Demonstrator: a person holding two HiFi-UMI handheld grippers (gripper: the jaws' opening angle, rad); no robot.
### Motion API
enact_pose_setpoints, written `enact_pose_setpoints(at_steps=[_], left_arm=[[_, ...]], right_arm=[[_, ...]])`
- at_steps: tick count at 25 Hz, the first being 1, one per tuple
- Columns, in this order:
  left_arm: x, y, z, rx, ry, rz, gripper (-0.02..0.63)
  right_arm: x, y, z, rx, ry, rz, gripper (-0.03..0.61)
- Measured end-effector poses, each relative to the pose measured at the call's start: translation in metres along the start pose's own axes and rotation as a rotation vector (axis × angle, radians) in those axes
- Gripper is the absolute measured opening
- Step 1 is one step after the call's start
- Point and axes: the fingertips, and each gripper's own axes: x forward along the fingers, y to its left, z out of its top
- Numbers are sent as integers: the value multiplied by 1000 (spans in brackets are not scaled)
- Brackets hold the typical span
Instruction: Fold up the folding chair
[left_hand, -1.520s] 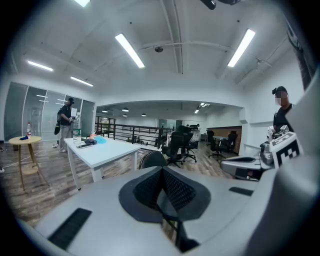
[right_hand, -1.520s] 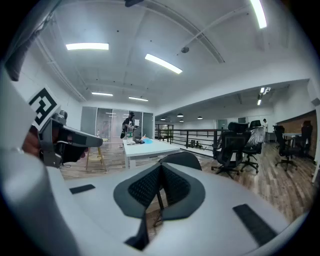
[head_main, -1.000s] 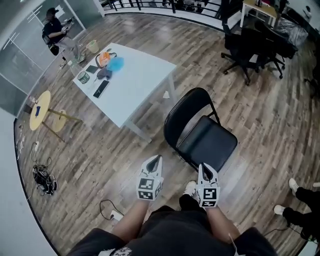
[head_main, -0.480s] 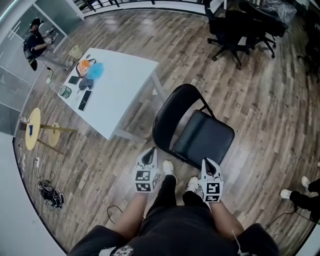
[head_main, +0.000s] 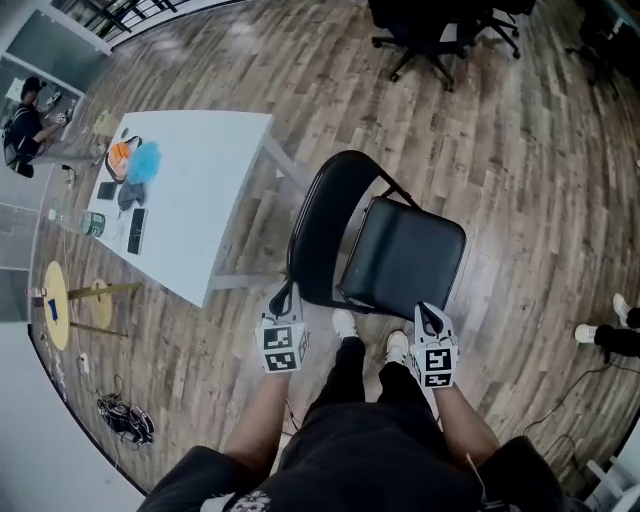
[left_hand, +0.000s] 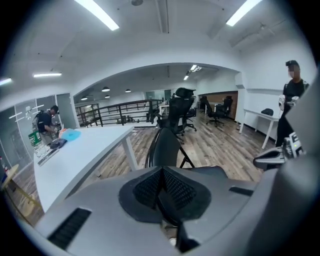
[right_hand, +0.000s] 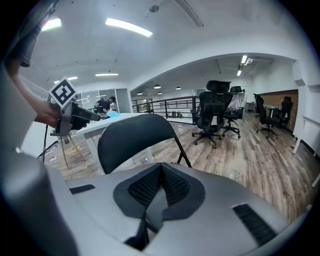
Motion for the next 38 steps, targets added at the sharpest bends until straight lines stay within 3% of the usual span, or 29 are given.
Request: enact_pose_setpoints(at_steps=[5,6,8,10,16,22,26,31,38], left_arm=[[28,6,-1,24,20,-19,7],[33,4,-1,21,24,-36,34],[43,3,-4,30,49,-57,168],[52,5,-8,47,81,-57,209],[80,8,-20,52,134,-82,274],[99,3,-34,61,182,-125,281],[109,1,-46,85,192,-151,281],[119,-8,-54,96,190,-183,282],[137,-11,-62,-28,227,-237,282]], right_arm=[[16,-24,-37,108,56,-49,14],[19,-30,-47,140,70,-54,15],[24,-39,-71,205,110,-59,15],[28,-48,-97,261,154,-64,19],[39,-77,-178,408,240,-67,167],[60,-97,-258,565,325,-78,266],[77,-113,-298,654,347,-92,293],[97,-125,-337,795,333,0,308],[125,-122,-378,964,338,112,350]])
